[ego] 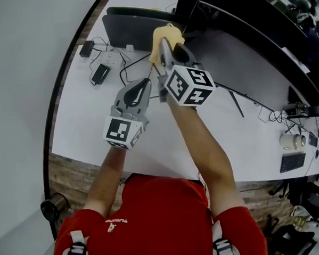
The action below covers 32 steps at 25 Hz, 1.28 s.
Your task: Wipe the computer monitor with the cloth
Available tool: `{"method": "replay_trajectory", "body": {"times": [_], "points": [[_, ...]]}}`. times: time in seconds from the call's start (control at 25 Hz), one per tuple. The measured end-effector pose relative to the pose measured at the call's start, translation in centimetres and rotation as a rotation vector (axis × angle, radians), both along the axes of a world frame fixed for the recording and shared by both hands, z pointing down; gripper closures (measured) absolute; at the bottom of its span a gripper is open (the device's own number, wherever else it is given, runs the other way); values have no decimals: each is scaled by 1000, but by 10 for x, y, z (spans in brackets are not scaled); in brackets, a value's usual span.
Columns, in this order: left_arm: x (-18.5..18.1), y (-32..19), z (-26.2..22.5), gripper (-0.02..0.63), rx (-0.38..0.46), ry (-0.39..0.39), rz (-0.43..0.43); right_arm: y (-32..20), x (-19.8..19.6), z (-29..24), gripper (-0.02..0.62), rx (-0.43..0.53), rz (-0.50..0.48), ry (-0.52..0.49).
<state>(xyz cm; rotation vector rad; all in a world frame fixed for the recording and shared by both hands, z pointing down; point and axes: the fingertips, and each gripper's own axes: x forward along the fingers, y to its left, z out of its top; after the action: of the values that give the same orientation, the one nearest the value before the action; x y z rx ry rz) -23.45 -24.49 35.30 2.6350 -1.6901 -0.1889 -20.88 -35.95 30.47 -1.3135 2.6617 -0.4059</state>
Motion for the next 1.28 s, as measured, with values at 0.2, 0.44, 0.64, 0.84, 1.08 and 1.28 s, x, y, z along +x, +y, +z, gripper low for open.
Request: {"method": "replay_trajectory", "body": {"times": [0.2, 0.44, 0.64, 0.84, 1.08, 1.28], "points": [[5, 8, -11, 595, 25, 5, 22, 2, 1, -33, 538, 31, 14, 6], [1, 20, -20, 595, 47, 13, 32, 3, 1, -64, 538, 60, 36, 41], [-3, 30, -27, 595, 63, 22, 42, 2, 0, -84, 538, 78, 57, 81], [-8, 37, -31, 595, 73, 28, 54, 2, -2, -109, 538, 111, 75, 93], [-9, 41, -34, 595, 80, 35, 73, 7, -2, -143, 537, 172, 79, 122], [0, 45, -36, 595, 86, 37, 102, 12, 1, -175, 537, 234, 63, 181]]}}
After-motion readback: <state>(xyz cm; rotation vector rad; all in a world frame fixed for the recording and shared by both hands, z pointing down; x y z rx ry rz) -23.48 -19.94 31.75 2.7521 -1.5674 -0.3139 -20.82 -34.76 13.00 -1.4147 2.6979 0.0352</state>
